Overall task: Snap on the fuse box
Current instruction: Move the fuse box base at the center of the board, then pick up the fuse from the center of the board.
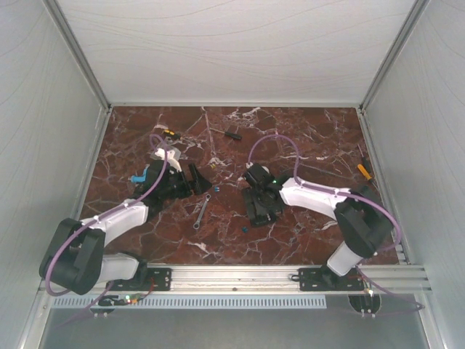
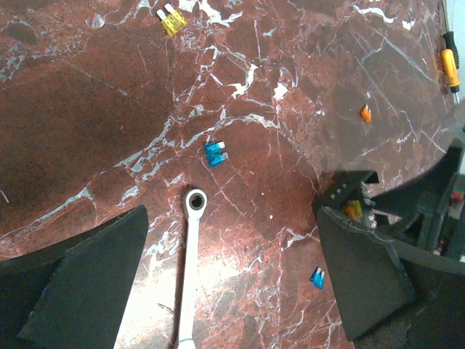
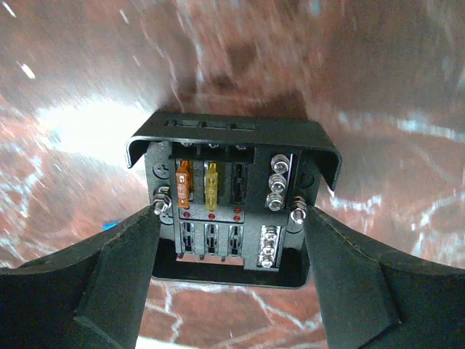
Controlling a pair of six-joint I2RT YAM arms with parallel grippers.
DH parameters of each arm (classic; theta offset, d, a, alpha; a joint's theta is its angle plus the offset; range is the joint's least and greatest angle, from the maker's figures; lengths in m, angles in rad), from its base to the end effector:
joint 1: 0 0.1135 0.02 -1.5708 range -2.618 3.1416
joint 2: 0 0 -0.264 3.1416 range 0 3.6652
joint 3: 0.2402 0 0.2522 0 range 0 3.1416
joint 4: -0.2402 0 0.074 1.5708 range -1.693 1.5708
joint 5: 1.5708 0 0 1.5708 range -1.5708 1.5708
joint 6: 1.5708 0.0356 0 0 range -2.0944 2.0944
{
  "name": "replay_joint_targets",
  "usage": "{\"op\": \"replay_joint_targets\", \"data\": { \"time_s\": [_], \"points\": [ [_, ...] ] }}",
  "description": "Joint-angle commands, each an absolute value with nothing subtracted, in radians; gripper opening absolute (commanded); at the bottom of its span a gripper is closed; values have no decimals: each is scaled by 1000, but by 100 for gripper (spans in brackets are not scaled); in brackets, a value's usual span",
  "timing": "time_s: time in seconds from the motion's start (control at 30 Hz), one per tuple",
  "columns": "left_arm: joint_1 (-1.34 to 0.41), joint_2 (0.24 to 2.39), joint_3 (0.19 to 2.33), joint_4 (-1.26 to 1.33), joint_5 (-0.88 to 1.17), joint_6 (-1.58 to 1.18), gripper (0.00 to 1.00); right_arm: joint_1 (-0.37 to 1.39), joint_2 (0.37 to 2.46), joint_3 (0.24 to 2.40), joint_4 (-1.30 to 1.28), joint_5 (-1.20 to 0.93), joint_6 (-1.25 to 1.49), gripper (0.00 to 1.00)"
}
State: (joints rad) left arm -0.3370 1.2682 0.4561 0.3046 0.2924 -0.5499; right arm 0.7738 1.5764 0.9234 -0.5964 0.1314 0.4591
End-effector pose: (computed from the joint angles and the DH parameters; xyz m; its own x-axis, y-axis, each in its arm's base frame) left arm 0.2305 -0.0916 0.1765 -0.6808 -0.2917 -0.6719 0.2330 0.7834 -0.5762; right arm 0.2086 0.1972 0.1726 -0.9023 -0.2674 -0.3383 -0.2938 0.9554 0.0285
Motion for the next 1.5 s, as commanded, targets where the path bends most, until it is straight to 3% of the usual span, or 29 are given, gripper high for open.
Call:
{"op": "replay_joint_targets", "data": {
  "time_s": [0.0, 0.2, 0.37, 0.53, 0.87, 1.1, 1.47],
  "points": [
    [-344, 1237, 477, 327, 289, -551, 100, 764, 1707, 1019, -499, 225, 420, 70],
    [-344, 1237, 464, 347, 301, -577, 100, 751, 1767, 1119, -502, 204, 447, 75],
    [-344, 1247, 472, 334, 294, -584, 100, 740, 1659, 1142, -542, 143, 358, 86],
    [-344, 1244, 474, 333, 306, -582, 100, 630, 1546, 1128, -575, 79, 300, 87],
    [-344, 1169, 433, 338, 289, -574, 100, 295, 1553, 1062, -333, -142, 294, 75],
    [-344, 1151, 407, 321, 233, -556, 100, 241, 1717, 1096, -242, -272, 289, 63],
    [-344, 1144, 402, 330, 230, -558, 100, 227, 1815, 1095, -237, -321, 286, 61]
  ]
}}
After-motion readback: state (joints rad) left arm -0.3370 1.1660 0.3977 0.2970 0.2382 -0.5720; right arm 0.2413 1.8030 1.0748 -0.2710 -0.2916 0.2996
